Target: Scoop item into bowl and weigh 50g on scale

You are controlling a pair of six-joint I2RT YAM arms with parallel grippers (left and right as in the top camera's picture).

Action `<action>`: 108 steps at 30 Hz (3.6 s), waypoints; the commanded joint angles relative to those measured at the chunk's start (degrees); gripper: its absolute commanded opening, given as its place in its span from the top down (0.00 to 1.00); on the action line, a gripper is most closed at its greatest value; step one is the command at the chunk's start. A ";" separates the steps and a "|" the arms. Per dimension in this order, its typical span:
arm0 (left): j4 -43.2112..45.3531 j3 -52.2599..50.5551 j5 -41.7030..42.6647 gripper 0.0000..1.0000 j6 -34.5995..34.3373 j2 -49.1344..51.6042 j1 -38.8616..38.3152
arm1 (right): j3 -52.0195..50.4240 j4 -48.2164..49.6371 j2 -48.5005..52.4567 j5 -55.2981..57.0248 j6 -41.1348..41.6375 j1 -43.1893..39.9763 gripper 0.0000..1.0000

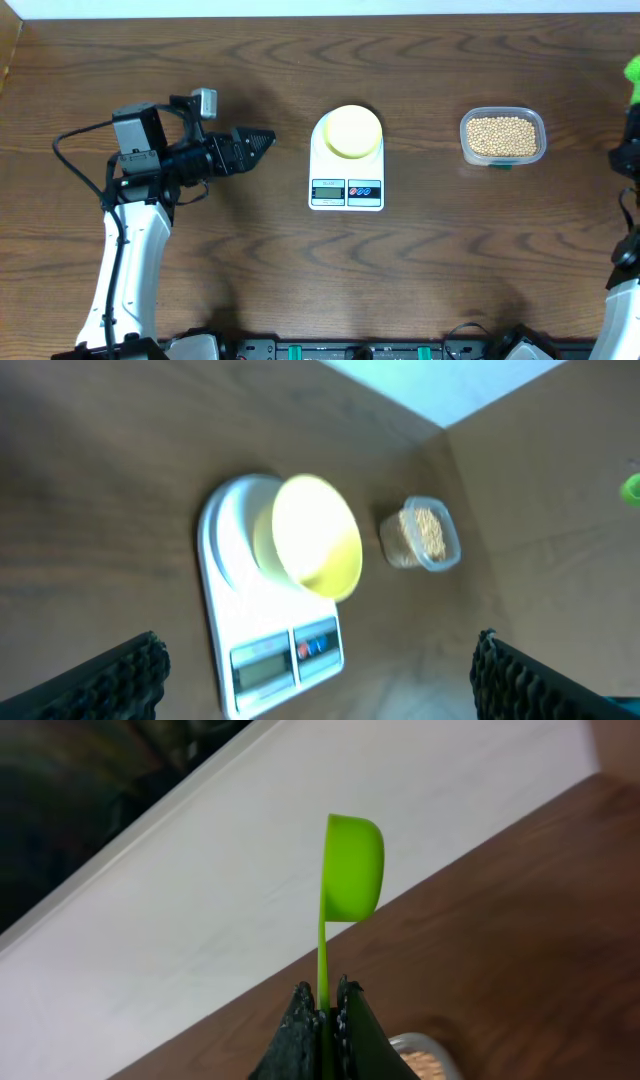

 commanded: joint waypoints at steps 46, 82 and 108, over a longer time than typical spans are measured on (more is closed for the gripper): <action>-1.66 0.33 -44.24 0.93 2.67 12.13 -39.65 | 0.87 -14.12 0.00 -1.81 -10.43 5.70 0.99; 13.31 0.00 -47.34 0.93 2.97 23.37 -44.78 | 0.87 -13.88 0.00 1.60 -13.42 5.70 0.99; 13.62 -1.51 -49.55 0.93 2.95 24.06 -44.78 | 0.87 -13.90 0.02 3.13 -13.62 5.70 0.99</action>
